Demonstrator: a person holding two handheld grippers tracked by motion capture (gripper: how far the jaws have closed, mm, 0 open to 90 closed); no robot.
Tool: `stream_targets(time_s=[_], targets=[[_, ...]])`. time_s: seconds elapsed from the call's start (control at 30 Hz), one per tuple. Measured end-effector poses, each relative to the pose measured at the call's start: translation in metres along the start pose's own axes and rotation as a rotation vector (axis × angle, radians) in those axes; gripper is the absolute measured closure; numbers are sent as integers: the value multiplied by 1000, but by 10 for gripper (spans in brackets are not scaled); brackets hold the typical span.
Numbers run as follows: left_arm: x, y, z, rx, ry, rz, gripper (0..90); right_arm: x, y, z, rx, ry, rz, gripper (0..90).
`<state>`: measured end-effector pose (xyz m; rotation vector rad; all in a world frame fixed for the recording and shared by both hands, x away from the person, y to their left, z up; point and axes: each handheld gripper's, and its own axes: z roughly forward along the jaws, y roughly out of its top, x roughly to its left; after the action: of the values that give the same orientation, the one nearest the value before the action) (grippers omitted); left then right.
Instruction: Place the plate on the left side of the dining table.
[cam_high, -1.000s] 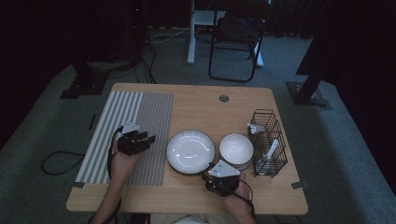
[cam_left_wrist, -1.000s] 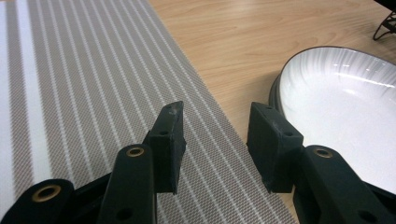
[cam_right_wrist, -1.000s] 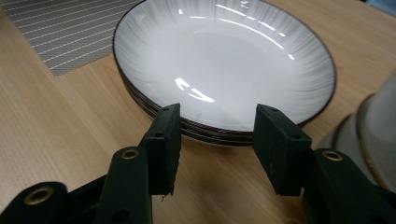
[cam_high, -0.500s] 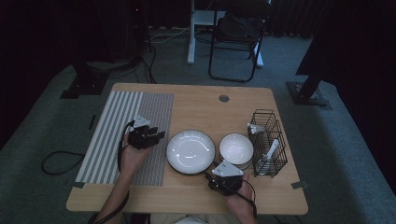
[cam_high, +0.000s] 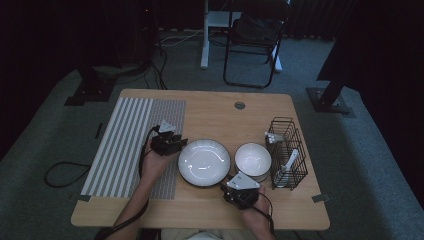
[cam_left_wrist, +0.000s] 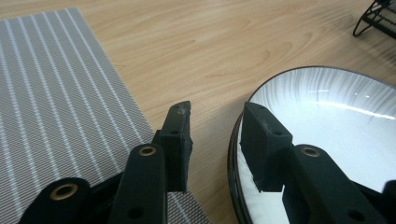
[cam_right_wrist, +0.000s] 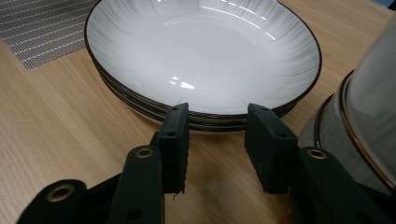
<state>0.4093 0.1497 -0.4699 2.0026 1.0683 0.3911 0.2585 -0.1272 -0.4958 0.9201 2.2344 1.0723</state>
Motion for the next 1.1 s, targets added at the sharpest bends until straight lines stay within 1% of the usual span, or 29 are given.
stream_targets(time_s=[0.13, 0.2, 0.33, 0.43, 0.47, 0.53, 0.57, 0.67, 0.73, 0.83, 0.97, 1.1], targets=[[-3, 0, 7, 17, -3, 12, 705, 1, -1, 1, -3, 5, 3, 604], [-4, 0, 10, 20, -8, 5, 725, 2, -1, 1, -1, 9, -1, 604], [-4, 0, 14, 22, -25, -8, 754, 1, 0, 2, -3, 14, -6, 600], [-5, 0, 15, 24, -29, -7, 768, 0, 0, 2, -3, 11, -7, 600], [-5, 0, 17, 24, -37, -8, 769, 0, 0, 2, -3, 14, 1, 599], [-5, 0, 17, 26, -39, -8, 776, 0, 0, 2, -3, 14, 1, 599], [-6, 1, 19, 30, -48, -7, 776, 0, 0, 2, -2, 15, 0, 598], [-8, 2, 21, 35, -57, 3, 808, -1, -1, 3, 2, 15, -2, 591], [-9, 1, 22, 37, -49, 3, 811, -2, -2, 3, 3, 15, -1, 592], [-9, 1, 22, 38, -48, -1, 828, -2, -2, 3, 4, 14, 0, 591], [-8, 2, 20, 35, -56, -18, 833, -3, -3, 3, 0, 14, 6, 601], [-5, 1, 18, 14, -80, -62, 833, -4, -2, 4, -11, 20, 12, 616]])
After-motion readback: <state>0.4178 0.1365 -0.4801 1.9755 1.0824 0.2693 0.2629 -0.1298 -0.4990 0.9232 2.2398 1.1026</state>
